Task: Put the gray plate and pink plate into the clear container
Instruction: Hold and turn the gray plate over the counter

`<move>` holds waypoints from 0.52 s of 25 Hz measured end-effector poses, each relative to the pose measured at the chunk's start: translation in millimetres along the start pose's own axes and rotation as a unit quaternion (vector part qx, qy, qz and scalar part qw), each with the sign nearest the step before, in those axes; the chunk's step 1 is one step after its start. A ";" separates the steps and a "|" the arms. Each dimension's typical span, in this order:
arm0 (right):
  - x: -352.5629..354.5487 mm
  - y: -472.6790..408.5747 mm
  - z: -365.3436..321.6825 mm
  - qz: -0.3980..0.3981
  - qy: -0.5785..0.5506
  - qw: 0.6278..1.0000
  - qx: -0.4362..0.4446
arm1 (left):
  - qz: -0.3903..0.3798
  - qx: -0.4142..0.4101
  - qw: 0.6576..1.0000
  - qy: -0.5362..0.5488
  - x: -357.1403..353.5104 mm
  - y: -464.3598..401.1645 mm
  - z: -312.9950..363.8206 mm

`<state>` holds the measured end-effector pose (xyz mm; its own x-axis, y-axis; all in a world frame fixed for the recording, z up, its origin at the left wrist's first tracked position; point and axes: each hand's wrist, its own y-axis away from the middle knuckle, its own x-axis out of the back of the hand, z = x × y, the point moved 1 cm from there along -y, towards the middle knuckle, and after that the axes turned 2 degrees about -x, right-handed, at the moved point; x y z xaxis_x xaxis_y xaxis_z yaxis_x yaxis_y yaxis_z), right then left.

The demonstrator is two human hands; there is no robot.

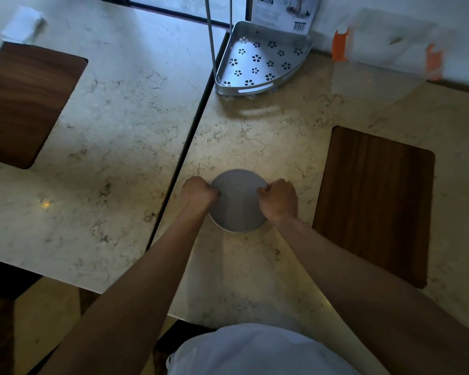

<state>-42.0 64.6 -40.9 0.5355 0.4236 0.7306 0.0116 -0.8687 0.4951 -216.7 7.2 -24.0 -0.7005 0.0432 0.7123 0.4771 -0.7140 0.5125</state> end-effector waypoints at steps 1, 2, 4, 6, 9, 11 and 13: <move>0.5 -0.3 0.4 -0.001 -0.008 1.000 0.001 | 0.002 0.007 1.000 0.014 1.4 0.2 -0.6; 1.2 -0.2 0.9 0.001 -0.015 1.000 0.004 | 0.005 0.014 1.000 0.025 2.0 0.9 -1.0; 4.4 0.9 1.4 0.002 -0.027 1.000 0.012 | 0.002 0.023 0.999 0.041 1.6 2.7 -1.0; 8.2 2.0 2.9 0.000 -0.029 0.999 0.021 | -0.002 0.024 0.997 0.067 0.8 2.1 -2.4; 11.0 2.5 6.6 -0.006 -0.042 0.999 0.035 | -0.009 0.031 0.992 0.123 -0.3 -0.7 -5.6; 12.5 3.1 7.5 0.000 -0.055 0.998 0.033 | -0.017 0.033 0.988 0.151 0.5 -0.5 -5.3; 12.4 2.3 9.4 -0.005 -0.062 0.998 0.024 | -0.018 0.038 0.983 0.177 1.3 0.2 -6.2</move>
<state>-27.4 65.5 -35.2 0.6355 0.3991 0.6610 0.0565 -0.8778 0.4758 -220.8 2.8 -25.9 -0.8523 -0.1868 0.4886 0.4766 -0.6623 0.5781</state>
